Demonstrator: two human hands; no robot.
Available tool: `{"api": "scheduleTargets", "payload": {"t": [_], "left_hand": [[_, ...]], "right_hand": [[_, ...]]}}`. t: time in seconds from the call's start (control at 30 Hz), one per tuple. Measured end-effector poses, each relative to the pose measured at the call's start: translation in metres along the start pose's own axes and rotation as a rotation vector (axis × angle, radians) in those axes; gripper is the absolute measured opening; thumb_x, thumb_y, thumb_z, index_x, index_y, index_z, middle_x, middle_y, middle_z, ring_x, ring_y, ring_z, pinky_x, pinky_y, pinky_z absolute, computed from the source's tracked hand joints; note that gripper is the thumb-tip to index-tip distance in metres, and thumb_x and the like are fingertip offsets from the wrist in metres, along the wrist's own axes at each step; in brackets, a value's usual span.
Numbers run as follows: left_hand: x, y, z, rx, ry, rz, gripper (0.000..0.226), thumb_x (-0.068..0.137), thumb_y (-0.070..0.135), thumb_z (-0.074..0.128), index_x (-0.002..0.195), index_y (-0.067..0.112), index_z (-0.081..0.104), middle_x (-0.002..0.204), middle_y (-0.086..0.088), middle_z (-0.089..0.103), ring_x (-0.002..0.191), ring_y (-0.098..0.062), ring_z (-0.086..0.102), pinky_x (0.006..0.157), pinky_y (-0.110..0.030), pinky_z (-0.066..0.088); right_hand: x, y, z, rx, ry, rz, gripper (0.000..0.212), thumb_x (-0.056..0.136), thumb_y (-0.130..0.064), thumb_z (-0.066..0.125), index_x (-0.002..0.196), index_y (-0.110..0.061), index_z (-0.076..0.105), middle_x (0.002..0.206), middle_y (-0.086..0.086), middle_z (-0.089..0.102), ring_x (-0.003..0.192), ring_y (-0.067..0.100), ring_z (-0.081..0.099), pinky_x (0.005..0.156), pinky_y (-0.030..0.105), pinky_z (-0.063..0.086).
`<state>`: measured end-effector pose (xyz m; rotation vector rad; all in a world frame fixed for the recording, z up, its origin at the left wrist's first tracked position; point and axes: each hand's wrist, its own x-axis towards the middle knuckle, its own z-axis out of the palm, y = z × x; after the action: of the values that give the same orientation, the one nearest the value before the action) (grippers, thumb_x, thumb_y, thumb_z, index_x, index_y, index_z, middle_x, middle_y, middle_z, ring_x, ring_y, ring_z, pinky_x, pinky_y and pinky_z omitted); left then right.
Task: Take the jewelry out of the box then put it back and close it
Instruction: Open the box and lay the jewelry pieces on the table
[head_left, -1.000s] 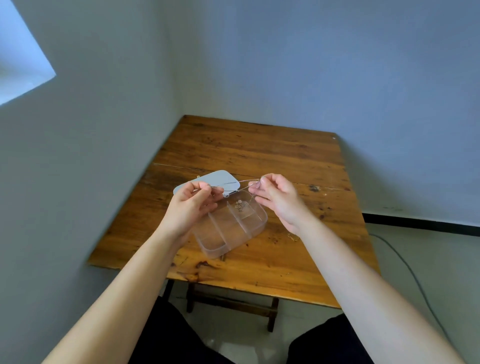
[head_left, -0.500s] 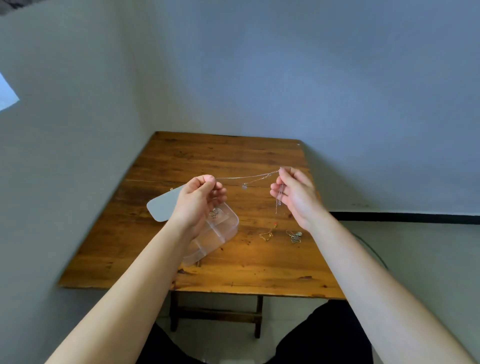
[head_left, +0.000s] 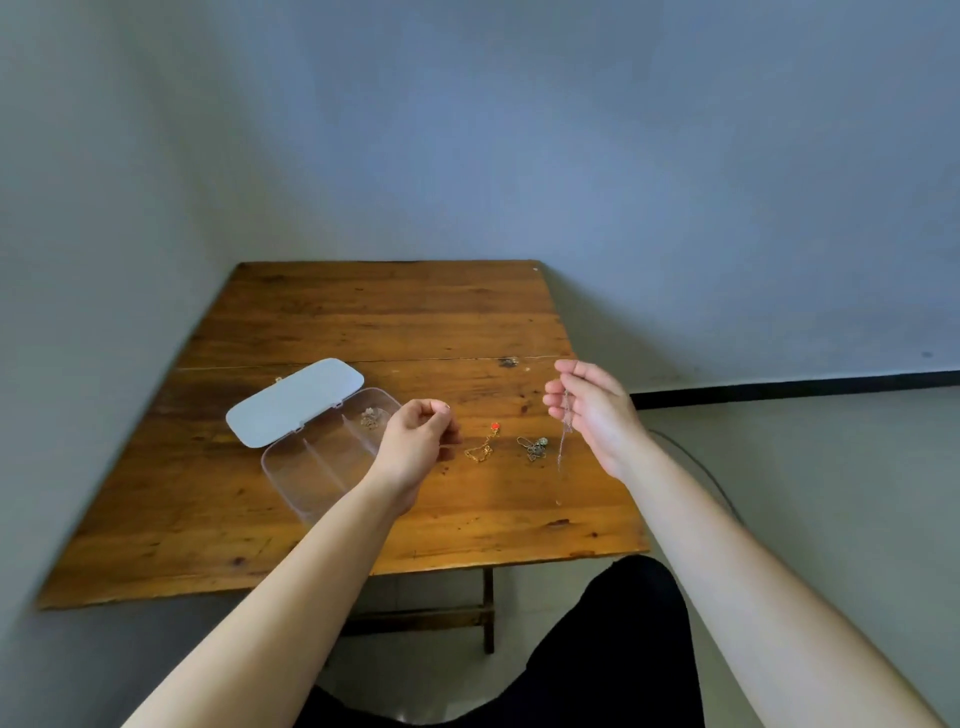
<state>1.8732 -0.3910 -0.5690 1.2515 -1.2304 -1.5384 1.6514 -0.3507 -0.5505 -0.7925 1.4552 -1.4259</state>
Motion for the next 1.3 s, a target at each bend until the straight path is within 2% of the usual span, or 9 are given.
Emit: {"api": "scheduleTargets", "payload": {"t": [0.17,0.37,0.47,0.57,0.7,0.87,0.97,1.13,1.3], "left_hand": [[-0.006,-0.022,0.009,0.135,-0.048,-0.068,0.012,0.098,0.015,0.054,0.101,0.006,0.062,0.084,-0.008,0.065,0.075,-0.017,0.062,0.063,-0.028,0.050],[-0.009,-0.046,0.011,0.487,-0.094,-0.101,0.013,0.094,0.016,0.060,0.098,0.012,0.072,0.087,-0.002,0.064,0.076,-0.015,0.055,0.067,-0.028,0.046],[-0.011,-0.049,0.007,0.544,-0.109,-0.109,0.014,0.095,0.016,0.058,0.102,0.018,0.070,0.087,-0.001,0.064,0.078,-0.014,0.057,0.067,-0.026,0.048],[-0.015,-0.044,-0.001,0.554,-0.110,-0.086,0.014,0.095,0.018,0.058,0.104,0.021,0.069,0.091,-0.002,0.067,0.082,-0.015,0.060,0.068,-0.028,0.051],[-0.023,-0.035,-0.020,0.610,-0.077,-0.006,0.019,0.096,0.018,0.056,0.111,0.020,0.067,0.105,-0.001,0.067,0.097,-0.018,0.062,0.084,-0.035,0.055],[-0.035,-0.024,-0.052,0.870,0.069,0.256,0.025,0.096,0.019,0.055,0.120,0.015,0.063,0.117,-0.007,0.066,0.101,-0.021,0.061,0.085,-0.032,0.051],[-0.039,-0.021,-0.072,1.044,0.155,0.341,0.037,0.097,0.022,0.051,0.133,0.017,0.054,0.134,-0.010,0.057,0.117,-0.027,0.055,0.095,-0.042,0.050],[-0.034,-0.022,-0.102,1.330,0.174,0.296,0.043,0.098,0.029,0.046,0.140,0.021,0.044,0.151,-0.008,0.041,0.140,-0.030,0.032,0.113,-0.055,0.028],[-0.020,-0.025,-0.120,1.415,0.189,0.205,0.050,0.101,0.032,0.036,0.149,0.019,0.031,0.161,-0.010,0.022,0.150,-0.029,0.010,0.117,-0.054,0.016]], "right_hand": [[-0.005,0.037,-0.004,-0.353,-0.047,0.078,0.025,0.101,-0.010,0.049,0.120,-0.015,0.065,0.108,0.002,0.073,0.098,0.014,0.070,0.088,0.031,0.057],[-0.014,0.062,-0.010,-0.674,-0.078,0.099,0.028,0.100,-0.015,0.052,0.124,-0.016,0.067,0.113,-0.005,0.067,0.100,0.021,0.069,0.051,0.007,0.045],[-0.014,0.058,-0.009,-0.776,-0.097,0.059,0.029,0.102,-0.018,0.050,0.124,-0.022,0.068,0.110,-0.003,0.071,0.096,0.020,0.070,0.055,0.011,0.046],[-0.014,0.052,-0.006,-0.909,-0.103,-0.009,0.030,0.103,-0.019,0.047,0.125,-0.024,0.067,0.127,-0.005,0.064,0.088,0.015,0.071,0.052,0.009,0.040],[-0.016,0.046,0.000,-1.004,-0.090,-0.052,0.032,0.103,-0.021,0.045,0.128,-0.027,0.065,0.135,-0.001,0.061,0.092,0.014,0.064,0.050,0.010,0.038],[-0.026,0.038,0.019,-1.081,-0.088,-0.087,0.038,0.102,-0.021,0.046,0.139,-0.024,0.053,0.145,0.003,0.051,0.085,0.021,0.063,0.065,0.026,0.049],[-0.030,0.034,0.038,-1.158,-0.130,-0.166,0.039,0.102,-0.021,0.048,0.140,-0.024,0.051,0.149,0.002,0.046,0.121,0.024,0.055,0.089,0.033,0.047],[-0.022,0.026,0.080,-1.149,-0.270,-0.272,0.038,0.099,-0.022,0.051,0.137,-0.025,0.053,0.140,0.000,0.056,0.122,0.020,0.056,0.094,0.036,0.049],[-0.007,0.022,0.124,-1.123,-0.400,-0.324,0.035,0.098,-0.020,0.053,0.133,-0.025,0.058,0.136,0.002,0.059,0.109,0.021,0.062,0.090,0.040,0.055]]}}
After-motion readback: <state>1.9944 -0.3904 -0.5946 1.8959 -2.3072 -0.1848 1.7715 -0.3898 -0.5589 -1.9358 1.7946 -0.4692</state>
